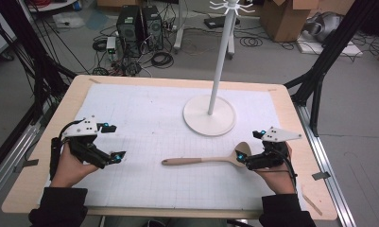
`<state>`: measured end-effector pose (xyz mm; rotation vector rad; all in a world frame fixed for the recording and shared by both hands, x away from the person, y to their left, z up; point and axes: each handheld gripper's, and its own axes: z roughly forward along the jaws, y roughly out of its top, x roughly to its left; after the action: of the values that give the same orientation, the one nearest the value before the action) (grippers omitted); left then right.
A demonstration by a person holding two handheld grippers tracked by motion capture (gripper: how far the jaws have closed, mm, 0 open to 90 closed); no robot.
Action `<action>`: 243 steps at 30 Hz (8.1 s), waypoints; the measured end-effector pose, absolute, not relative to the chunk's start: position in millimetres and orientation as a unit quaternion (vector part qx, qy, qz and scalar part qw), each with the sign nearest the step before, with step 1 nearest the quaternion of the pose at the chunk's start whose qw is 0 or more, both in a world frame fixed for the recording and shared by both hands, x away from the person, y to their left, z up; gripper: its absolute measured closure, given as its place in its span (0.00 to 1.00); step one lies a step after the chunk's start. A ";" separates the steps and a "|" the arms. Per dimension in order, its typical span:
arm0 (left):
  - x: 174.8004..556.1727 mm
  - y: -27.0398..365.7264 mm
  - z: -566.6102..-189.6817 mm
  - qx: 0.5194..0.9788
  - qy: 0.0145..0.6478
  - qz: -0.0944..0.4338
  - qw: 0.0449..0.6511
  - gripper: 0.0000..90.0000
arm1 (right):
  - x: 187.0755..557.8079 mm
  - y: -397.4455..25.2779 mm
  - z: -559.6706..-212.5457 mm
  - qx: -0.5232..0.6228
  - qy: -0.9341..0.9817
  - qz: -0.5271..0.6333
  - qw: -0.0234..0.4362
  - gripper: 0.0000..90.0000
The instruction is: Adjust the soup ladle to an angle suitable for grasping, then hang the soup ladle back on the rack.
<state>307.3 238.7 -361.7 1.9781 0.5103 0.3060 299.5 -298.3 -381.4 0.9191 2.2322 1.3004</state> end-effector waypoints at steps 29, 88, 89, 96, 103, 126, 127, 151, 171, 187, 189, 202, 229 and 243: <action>307.7 259.6 -366.8 0.807 0.234 0.128 0.527 0.02 | 300.9 -276.9 -359.7 0.291 0.814 0.462 0.197 0.00; 311.4 258.8 -374.3 0.809 0.239 0.127 0.521 0.02 | 352.1 -152.4 -407.8 0.141 0.971 0.183 0.068 0.46; 311.4 259.0 -374.2 0.809 0.239 0.127 0.521 0.02 | 352.1 -152.7 -408.3 0.142 0.971 0.180 0.065 0.47; 311.6 259.2 -374.5 0.809 0.240 0.127 0.521 0.02 | 353.0 -151.2 -411.0 0.132 0.975 0.172 0.056 0.53; 311.3 258.1 -374.4 0.811 0.238 0.127 0.520 0.02 | 352.6 -148.9 -410.3 0.123 0.977 0.168 0.041 0.67; 311.7 257.9 -374.7 0.810 0.235 0.126 0.522 0.02 | 350.3 -147.7 -408.9 0.117 0.979 0.166 0.021 0.87; 311.7 258.5 -374.7 0.810 0.236 0.125 0.522 0.02 | 350.9 -148.7 -408.2 0.115 0.979 0.169 0.022 0.87; 311.4 263.3 -372.5 0.802 0.235 0.123 0.536 0.02 | 349.1 -225.0 -306.1 0.169 0.886 0.425 0.081 0.87; 311.4 266.4 -370.8 0.797 0.236 0.128 0.542 0.02 | 372.6 -249.4 -242.4 0.194 0.848 0.482 0.103 0.86; 311.4 265.7 -371.5 0.796 0.234 0.127 0.544 0.02 | 391.5 -281.8 -203.8 0.253 0.813 0.508 0.132 0.86; 311.3 265.8 -371.1 0.796 0.233 0.127 0.544 0.02 | 393.1 -283.6 -199.0 0.258 0.809 0.511 0.136 0.86; 310.9 266.9 -370.5 0.796 0.229 0.127 0.546 0.02 | 400.6 -285.8 -183.0 0.304 0.801 0.487 0.167 0.86; 310.5 270.8 -370.4 0.793 0.234 0.130 0.547 0.02 | 411.1 -283.9 -176.7 0.341 0.803 0.455 0.176 0.86; 309.7 275.5 -369.8 0.790 0.238 0.131 0.550 0.02 | 424.7 -283.7 -180.9 0.352 0.795 0.466 0.163 0.86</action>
<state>309.7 275.5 -369.8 1.8686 0.5625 0.3098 424.7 -283.7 -180.9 1.0056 2.2677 1.3301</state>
